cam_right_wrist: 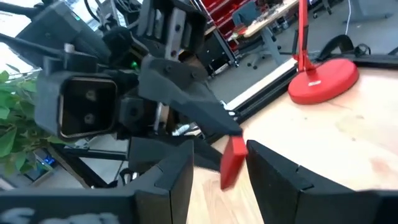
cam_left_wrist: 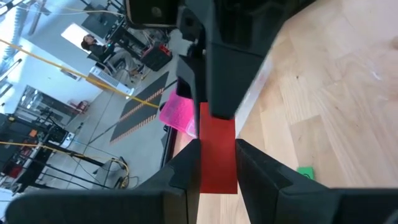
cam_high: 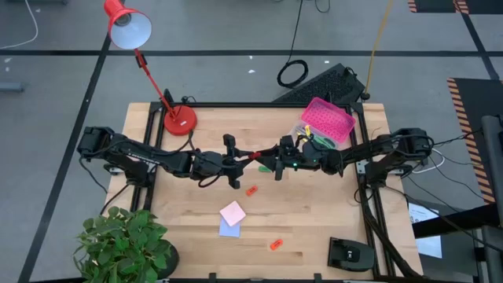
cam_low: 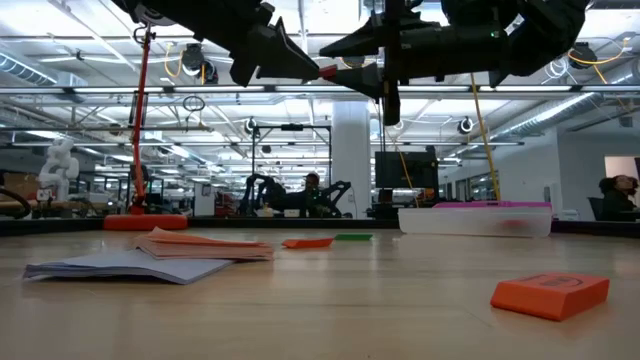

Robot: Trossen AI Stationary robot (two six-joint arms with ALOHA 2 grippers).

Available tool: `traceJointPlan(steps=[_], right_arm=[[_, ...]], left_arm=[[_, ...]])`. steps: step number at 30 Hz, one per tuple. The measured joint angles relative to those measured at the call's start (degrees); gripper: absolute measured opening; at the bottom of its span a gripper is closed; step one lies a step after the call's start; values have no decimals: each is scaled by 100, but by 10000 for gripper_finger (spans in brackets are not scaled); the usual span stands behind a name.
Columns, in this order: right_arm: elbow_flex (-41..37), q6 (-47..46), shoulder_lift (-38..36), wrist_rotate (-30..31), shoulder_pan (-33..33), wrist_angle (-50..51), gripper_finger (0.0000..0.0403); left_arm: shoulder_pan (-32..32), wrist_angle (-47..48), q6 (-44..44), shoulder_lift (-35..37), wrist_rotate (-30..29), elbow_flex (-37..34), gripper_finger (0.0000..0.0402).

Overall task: Pack school essentials
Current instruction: Put the red eraser into the supply box

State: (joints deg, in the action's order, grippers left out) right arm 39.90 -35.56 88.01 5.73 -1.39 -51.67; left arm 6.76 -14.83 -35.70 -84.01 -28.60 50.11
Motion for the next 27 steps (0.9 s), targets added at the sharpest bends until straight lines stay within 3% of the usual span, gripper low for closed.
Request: traceJointPlan(steps=[5, 16, 20, 23, 27], right_arm=[[2, 33, -1, -2, -2, 16, 125], [0, 67, -1, -10, -4, 185, 16], [0, 189, -1, -6, -4, 184, 12], [0, 345, -1, -8, -7, 176, 24], [0, 758, -89, -8, -11, 239, 20]], left_arm=[[0, 57, -1, 0, -2, 0, 95], [0, 48, -3, 0, -62, 0, 95], [0, 55, -6, 0, -70, 0, 99], [1, 55, -9, 0, -63, 0, 125], [74, 12, 169, 0, -178, 0, 192]])
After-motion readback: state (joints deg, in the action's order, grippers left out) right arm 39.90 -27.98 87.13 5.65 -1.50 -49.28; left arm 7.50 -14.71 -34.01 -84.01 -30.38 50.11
